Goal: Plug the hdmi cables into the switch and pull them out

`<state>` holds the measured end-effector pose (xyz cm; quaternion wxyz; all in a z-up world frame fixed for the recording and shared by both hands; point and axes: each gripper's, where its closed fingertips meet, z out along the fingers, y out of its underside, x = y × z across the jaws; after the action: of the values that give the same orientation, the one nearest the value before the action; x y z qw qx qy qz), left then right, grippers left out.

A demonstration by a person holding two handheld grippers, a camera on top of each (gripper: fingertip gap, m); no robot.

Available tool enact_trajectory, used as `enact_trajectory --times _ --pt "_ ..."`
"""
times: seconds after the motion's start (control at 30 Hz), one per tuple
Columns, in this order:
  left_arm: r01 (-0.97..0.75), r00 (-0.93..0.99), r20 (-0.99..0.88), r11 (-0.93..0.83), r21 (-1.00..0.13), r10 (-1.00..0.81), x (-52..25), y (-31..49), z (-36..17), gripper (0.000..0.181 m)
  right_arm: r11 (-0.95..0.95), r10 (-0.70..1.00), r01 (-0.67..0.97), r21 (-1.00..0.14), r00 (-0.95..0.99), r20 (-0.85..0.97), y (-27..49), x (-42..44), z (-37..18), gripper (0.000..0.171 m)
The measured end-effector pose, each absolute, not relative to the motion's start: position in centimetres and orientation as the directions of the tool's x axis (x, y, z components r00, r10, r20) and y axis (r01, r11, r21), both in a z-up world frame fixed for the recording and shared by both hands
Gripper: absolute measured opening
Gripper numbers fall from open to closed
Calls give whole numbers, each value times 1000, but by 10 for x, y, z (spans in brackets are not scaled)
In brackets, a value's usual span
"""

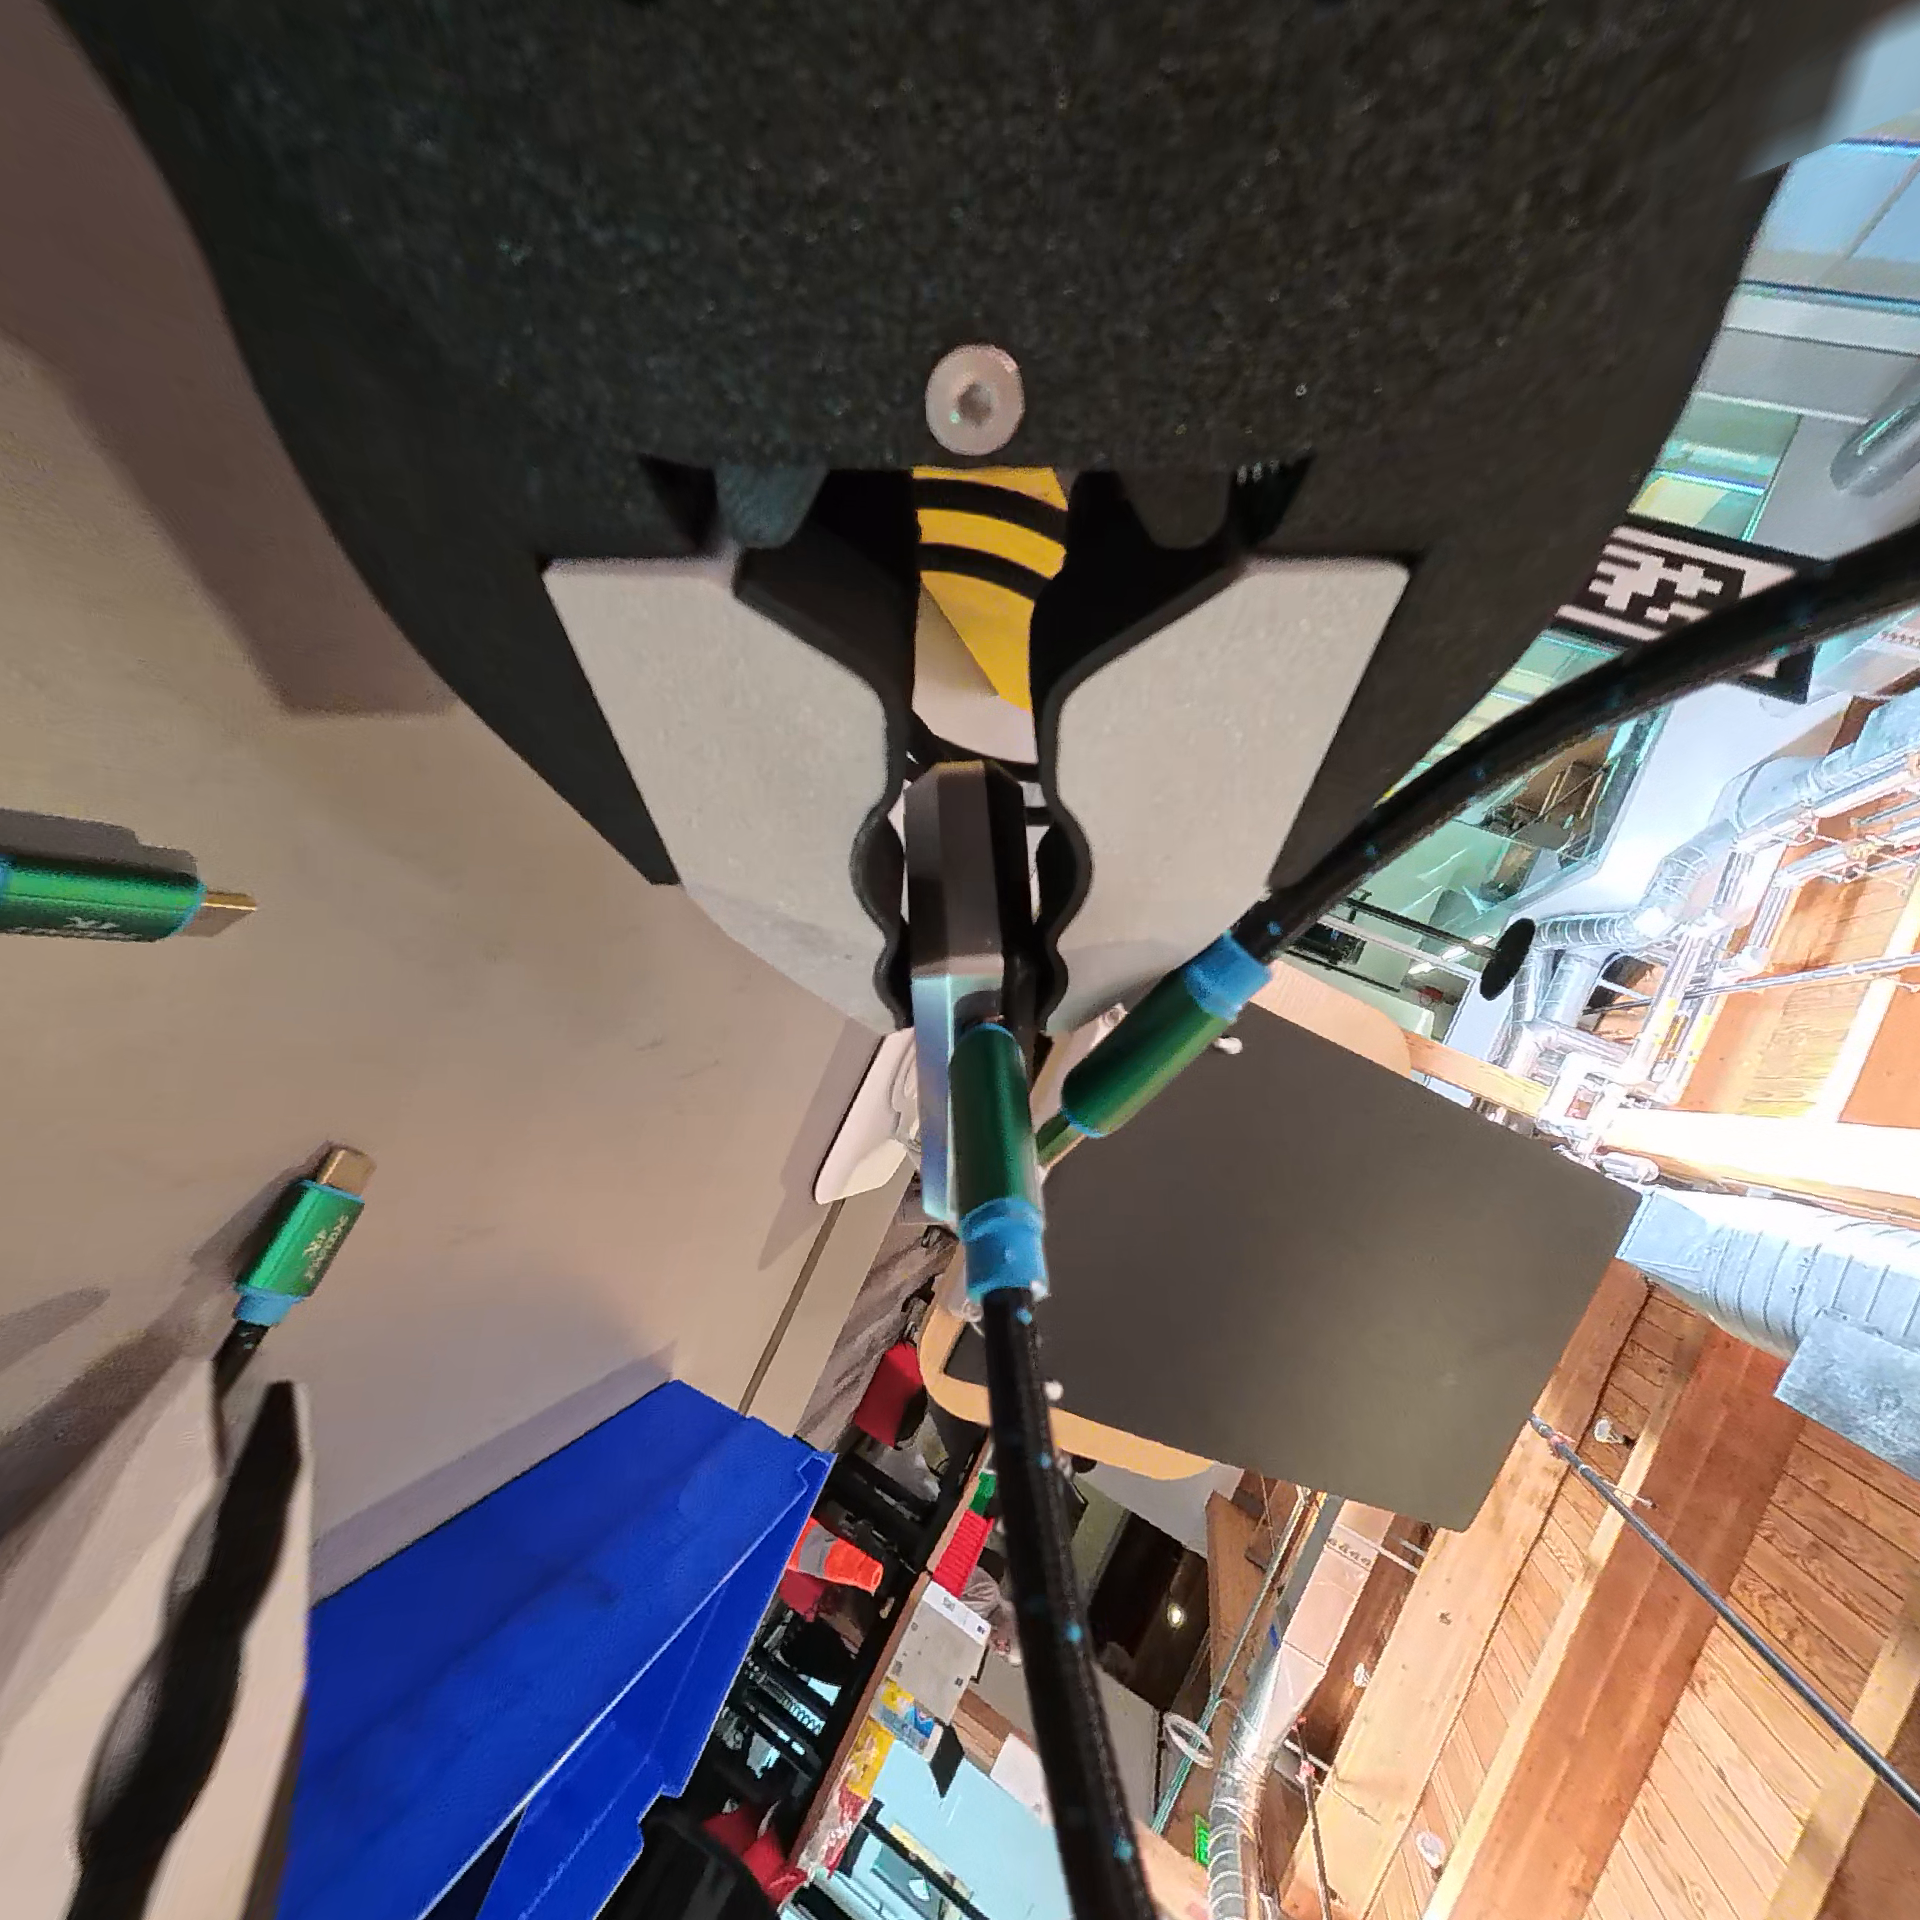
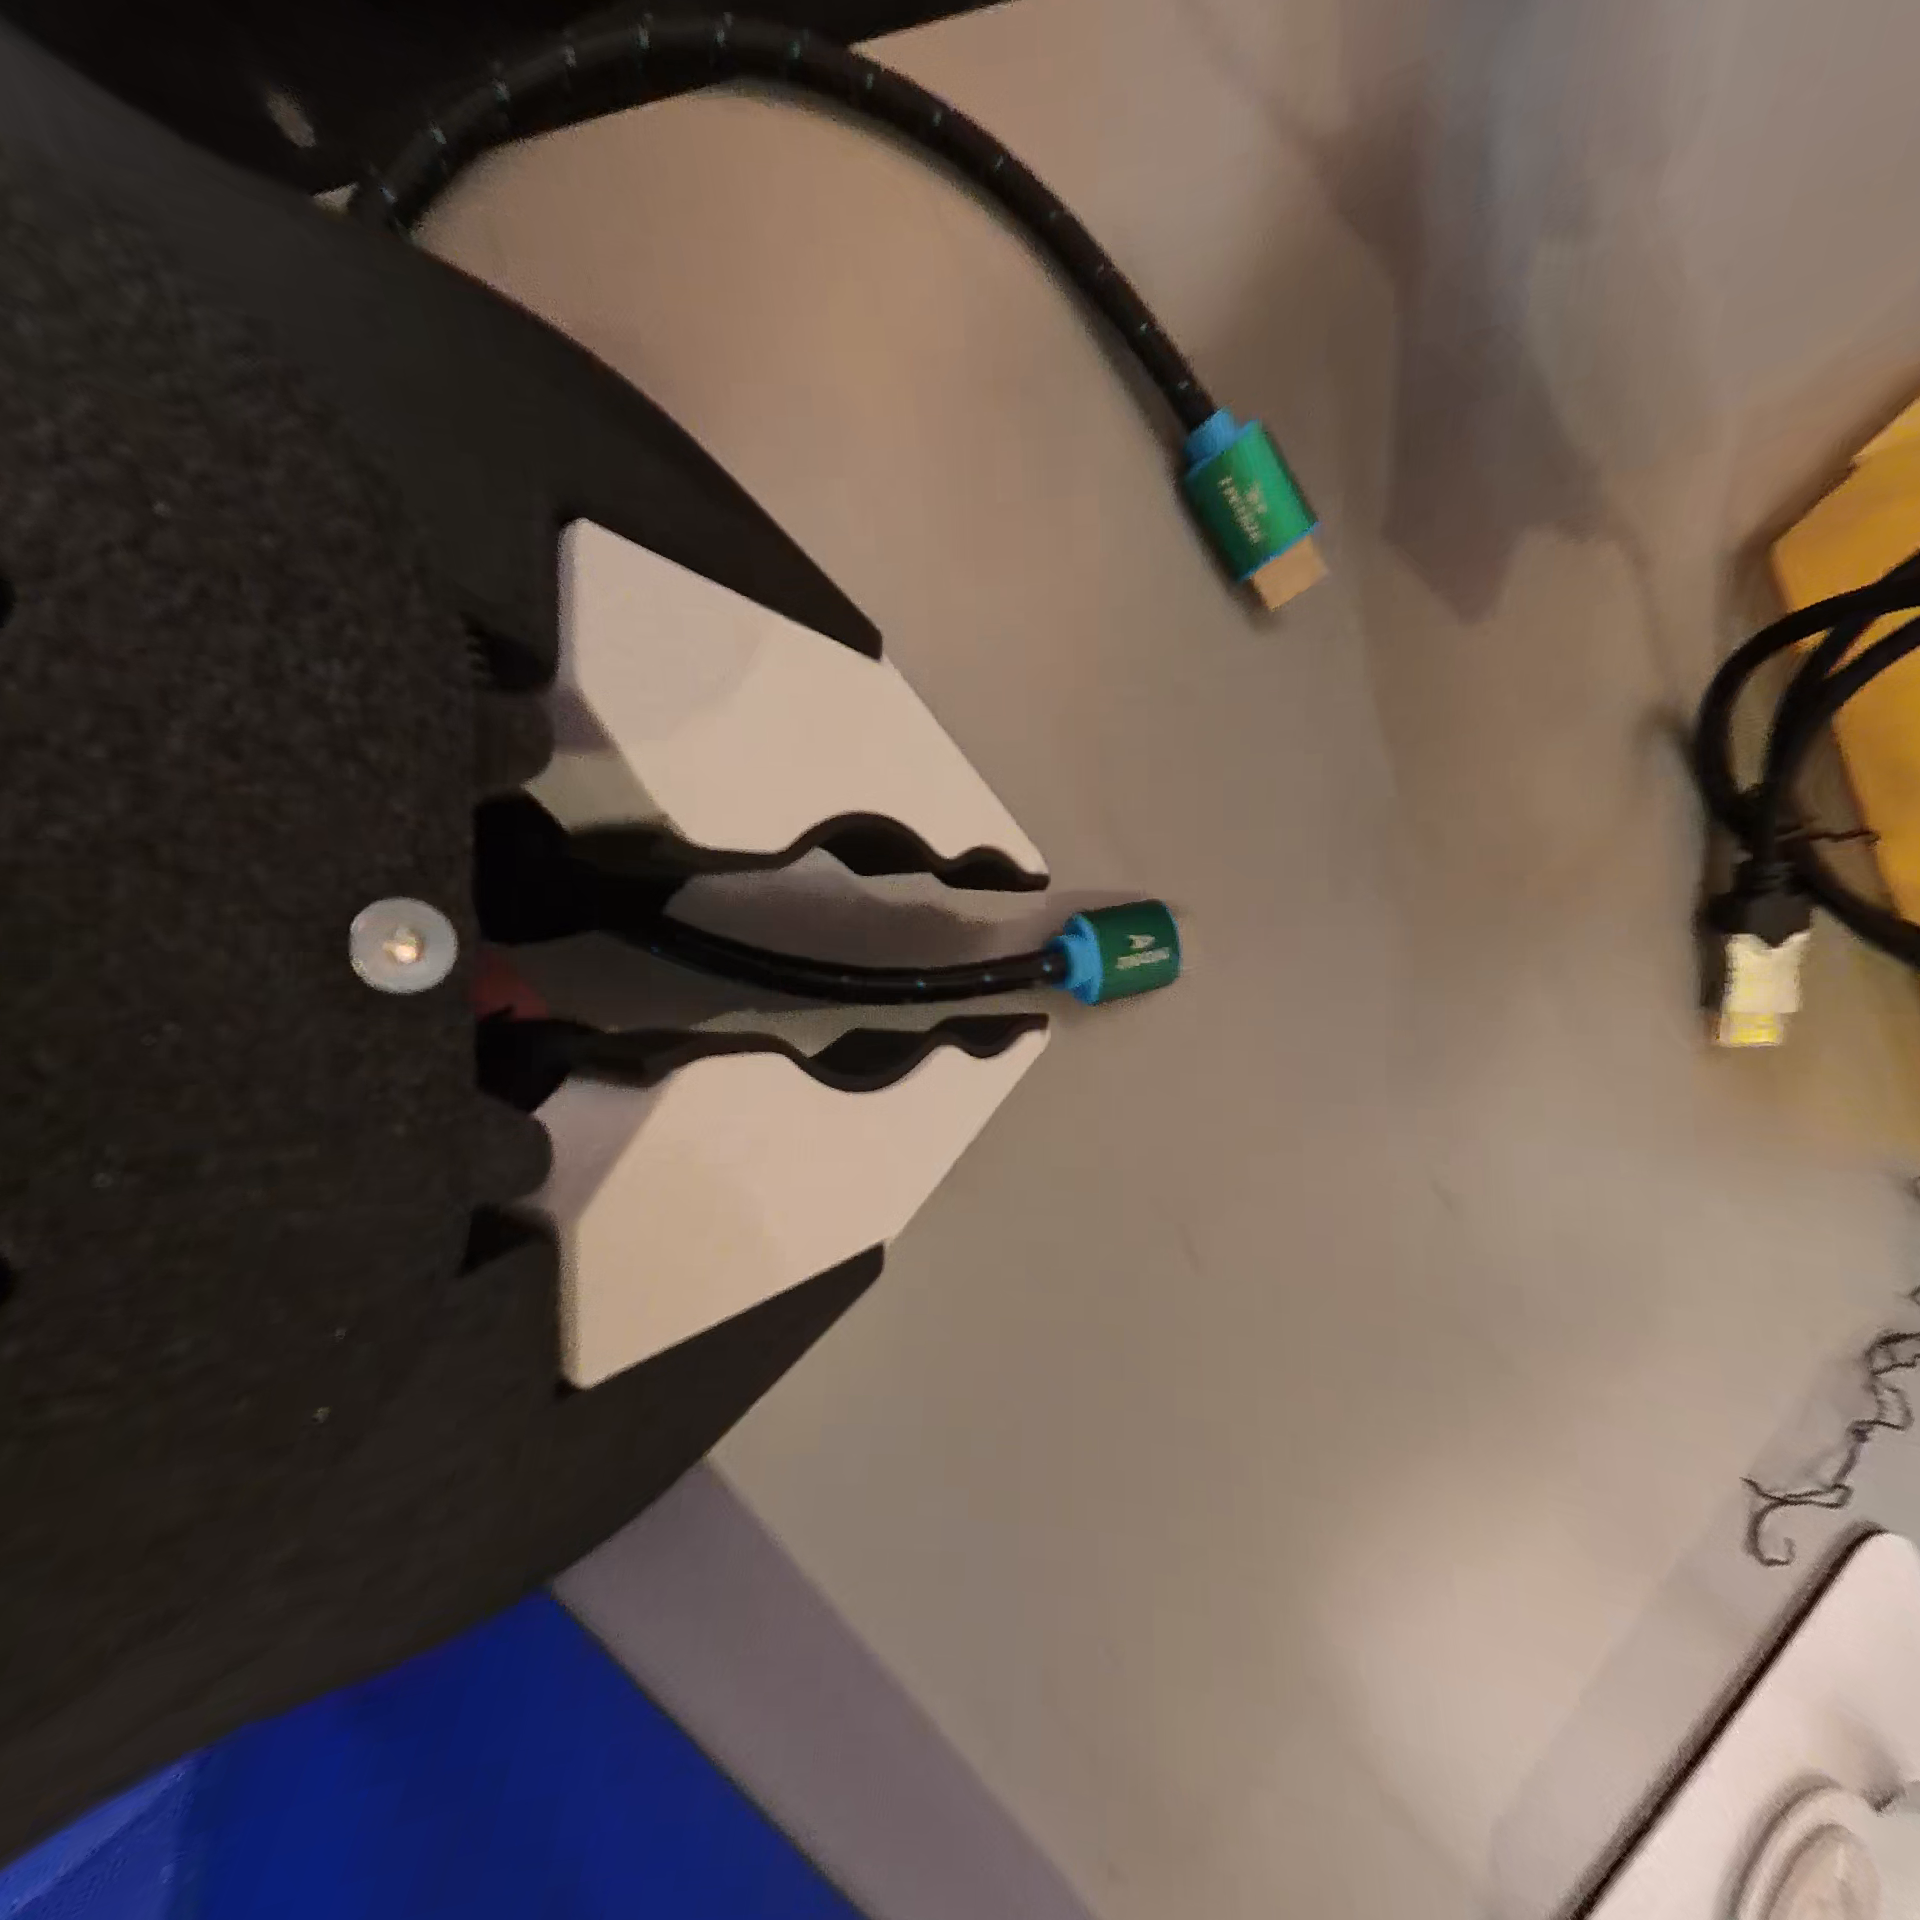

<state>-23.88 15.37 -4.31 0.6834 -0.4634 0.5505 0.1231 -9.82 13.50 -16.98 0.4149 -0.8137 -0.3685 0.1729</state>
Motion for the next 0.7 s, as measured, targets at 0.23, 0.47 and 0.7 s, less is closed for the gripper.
enact_trajectory --times 0.23,0.47,0.7 --pt "-667 336 -865 555 -498 -372 -231 148 -48 20 -454 763 492 -743 645 -40 141 -102 -184 7" --pt "-643 252 -879 609 -464 -405 -221 137 -63 20 -368 787 459 -809 617 -8 121 -111 -140 6" --pt "-705 81 -963 668 -238 -258 -202 125 -80 20 -390 747 530 -753 660 78 108 -123 -96 6"
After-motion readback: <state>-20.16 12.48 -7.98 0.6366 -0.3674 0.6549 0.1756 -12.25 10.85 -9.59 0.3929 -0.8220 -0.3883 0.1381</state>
